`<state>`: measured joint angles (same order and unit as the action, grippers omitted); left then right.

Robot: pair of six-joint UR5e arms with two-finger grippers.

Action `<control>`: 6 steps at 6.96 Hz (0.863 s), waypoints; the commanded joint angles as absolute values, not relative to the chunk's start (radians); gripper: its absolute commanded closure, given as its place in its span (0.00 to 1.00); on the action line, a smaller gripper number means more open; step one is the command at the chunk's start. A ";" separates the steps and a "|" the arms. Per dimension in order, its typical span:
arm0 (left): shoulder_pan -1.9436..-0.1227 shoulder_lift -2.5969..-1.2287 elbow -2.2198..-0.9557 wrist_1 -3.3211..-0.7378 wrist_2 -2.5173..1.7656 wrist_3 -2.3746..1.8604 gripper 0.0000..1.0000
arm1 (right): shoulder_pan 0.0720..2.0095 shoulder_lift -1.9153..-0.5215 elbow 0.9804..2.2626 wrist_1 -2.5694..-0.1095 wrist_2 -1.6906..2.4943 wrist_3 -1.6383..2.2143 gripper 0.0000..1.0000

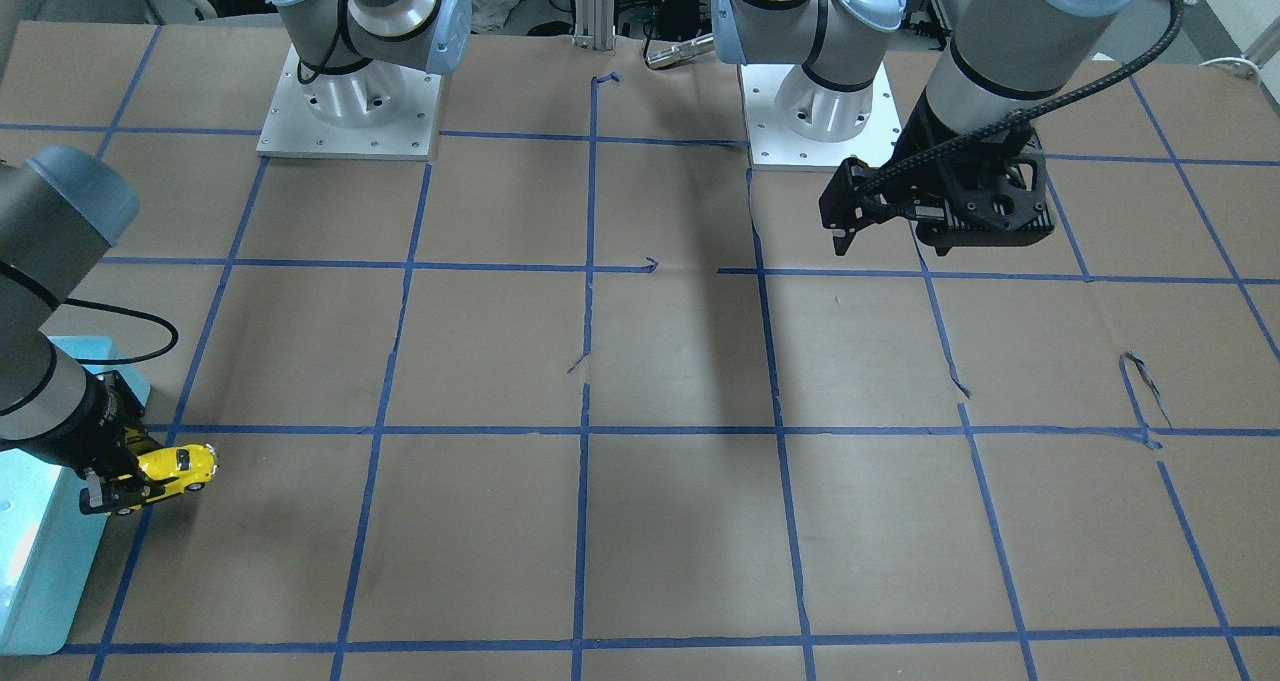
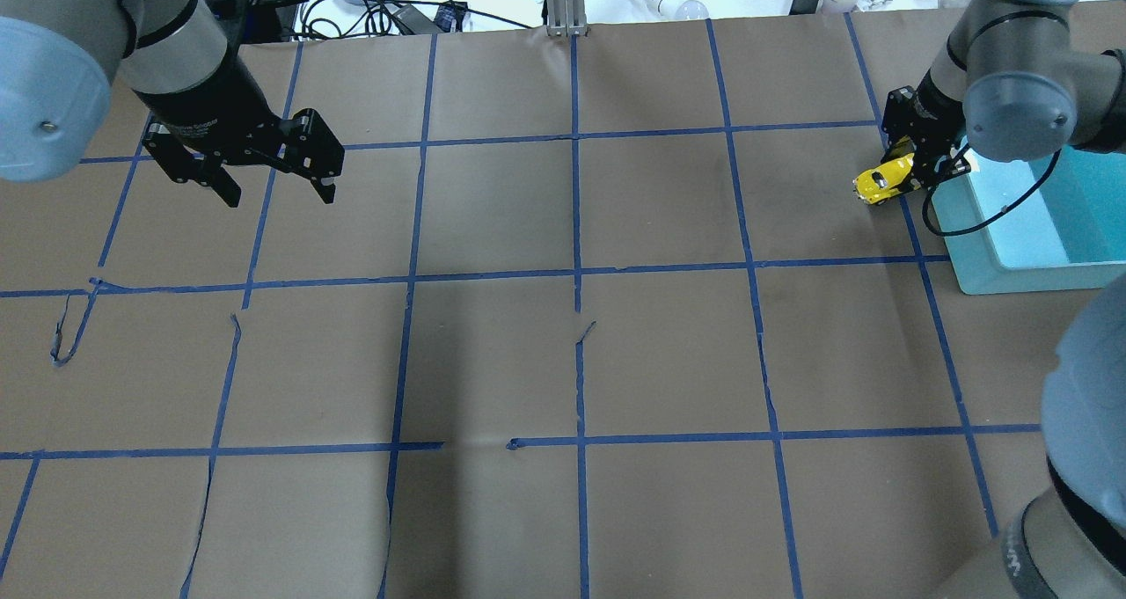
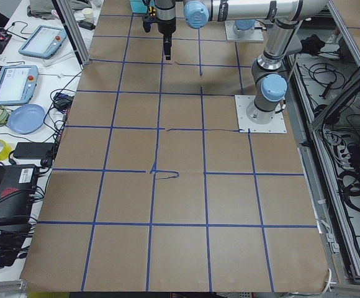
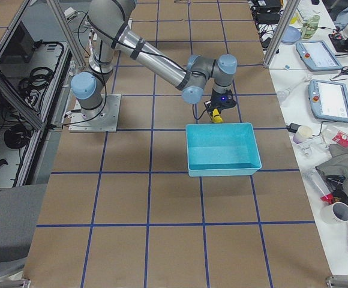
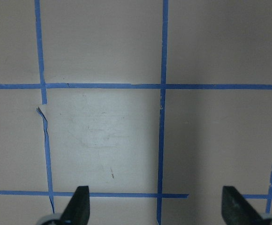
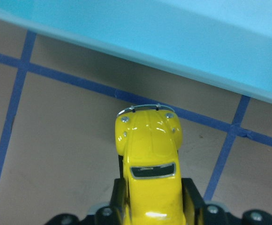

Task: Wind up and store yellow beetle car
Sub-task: 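Lift the car and lower it into the blue bin with the right gripper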

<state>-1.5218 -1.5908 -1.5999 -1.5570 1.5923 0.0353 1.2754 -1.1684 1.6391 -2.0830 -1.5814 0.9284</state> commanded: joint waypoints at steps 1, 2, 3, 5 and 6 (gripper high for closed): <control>-1.522 -1.592 -1.600 -1.557 1.594 0.035 0.00 | 1.272 -1.250 1.612 -1.984 -1.554 0.678 0.85; -1.522 -1.591 -1.600 -1.557 1.592 0.035 0.00 | 1.253 -1.262 1.592 -1.962 -1.590 0.511 0.88; -1.520 -1.592 -1.600 -1.557 1.592 0.035 0.00 | 1.214 -1.282 1.586 -1.967 -1.620 0.330 0.89; -1.520 -1.592 -1.600 -1.557 1.592 0.035 0.00 | 1.056 -1.269 1.594 -1.976 -1.609 -0.148 0.93; -1.520 -1.591 -1.601 -1.557 1.594 0.037 0.00 | 0.995 -1.244 1.595 -1.982 -1.594 -0.346 0.93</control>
<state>-1.5202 -1.5916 -1.6003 -1.5570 1.5925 0.0353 1.0796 -1.2666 1.5931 -1.9747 -1.6070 -0.0764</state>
